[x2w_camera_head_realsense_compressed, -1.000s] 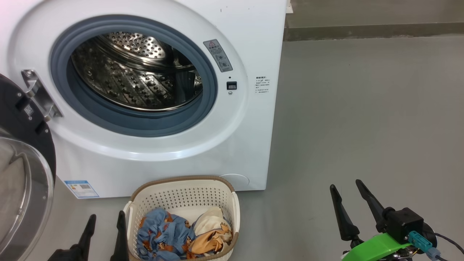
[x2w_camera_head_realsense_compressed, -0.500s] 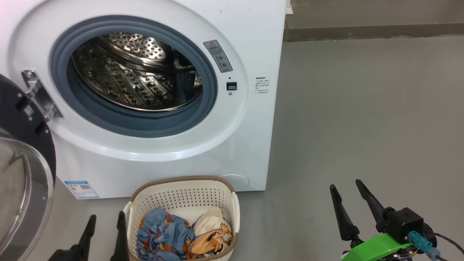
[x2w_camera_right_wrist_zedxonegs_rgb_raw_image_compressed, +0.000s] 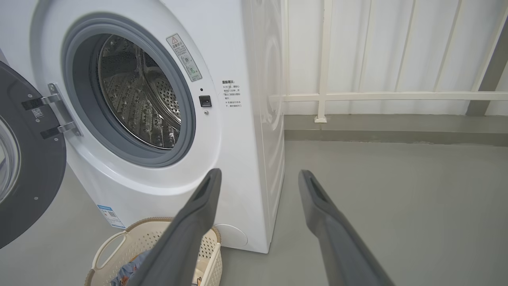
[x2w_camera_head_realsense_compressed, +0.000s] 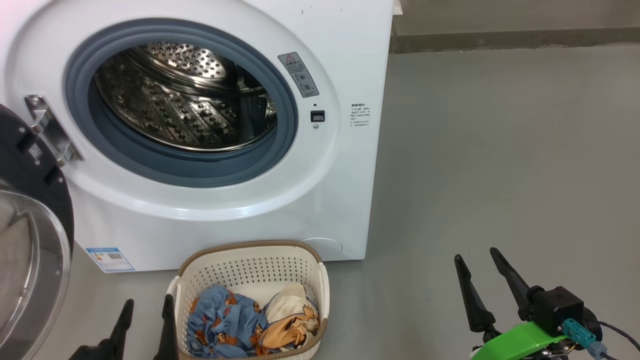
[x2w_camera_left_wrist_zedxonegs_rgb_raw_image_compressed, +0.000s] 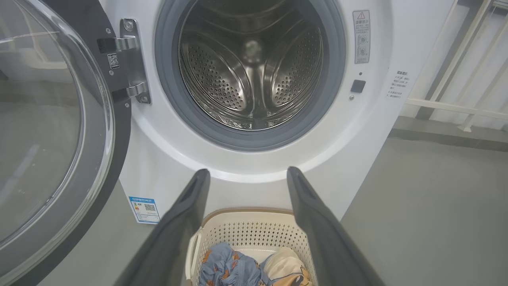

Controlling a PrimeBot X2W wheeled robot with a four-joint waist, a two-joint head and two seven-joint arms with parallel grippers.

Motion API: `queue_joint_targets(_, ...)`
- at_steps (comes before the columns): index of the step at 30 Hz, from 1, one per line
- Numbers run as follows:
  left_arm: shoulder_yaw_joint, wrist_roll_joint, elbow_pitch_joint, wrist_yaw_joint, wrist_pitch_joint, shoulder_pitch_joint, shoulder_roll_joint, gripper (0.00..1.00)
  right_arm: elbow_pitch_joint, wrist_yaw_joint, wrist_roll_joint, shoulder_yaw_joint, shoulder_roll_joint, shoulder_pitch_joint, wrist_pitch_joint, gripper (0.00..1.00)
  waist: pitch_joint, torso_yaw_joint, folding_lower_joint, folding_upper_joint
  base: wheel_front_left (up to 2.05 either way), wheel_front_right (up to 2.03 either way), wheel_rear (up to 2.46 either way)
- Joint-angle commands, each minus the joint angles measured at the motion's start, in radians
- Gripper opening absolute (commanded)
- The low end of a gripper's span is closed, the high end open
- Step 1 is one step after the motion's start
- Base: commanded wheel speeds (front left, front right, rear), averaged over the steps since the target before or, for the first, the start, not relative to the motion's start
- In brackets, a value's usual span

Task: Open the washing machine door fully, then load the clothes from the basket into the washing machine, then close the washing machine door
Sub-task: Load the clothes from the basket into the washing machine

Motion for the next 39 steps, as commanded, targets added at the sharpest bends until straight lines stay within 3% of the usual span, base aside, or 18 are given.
queue_joint_targets(1,0.032,0.016,-0.012,0.0,-0.011,-0.039,0.006,1.0,-0.022,0.003,-0.001,0.03,-0.001,-0.023,-0.012,1.0,0.007,-0.005,0.0,0.0,0.0,0.0,0.0)
queue_joint_targets(16,0.009,0.016,0.169,-0.013,-0.011,-0.174,0.027,1.0,-0.049,0.003,-0.043,0.021,-0.001,-0.067,-0.012,1.0,0.244,-0.06,0.0,0.0,0.0,0.0,0.0)
queue_joint_targets(39,-0.072,0.03,0.752,-0.062,-0.006,-0.705,0.225,1.0,-0.149,0.003,-0.041,0.003,-0.001,-0.149,-0.012,1.0,0.684,-0.199,0.0,0.0,0.0,0.0,0.0)
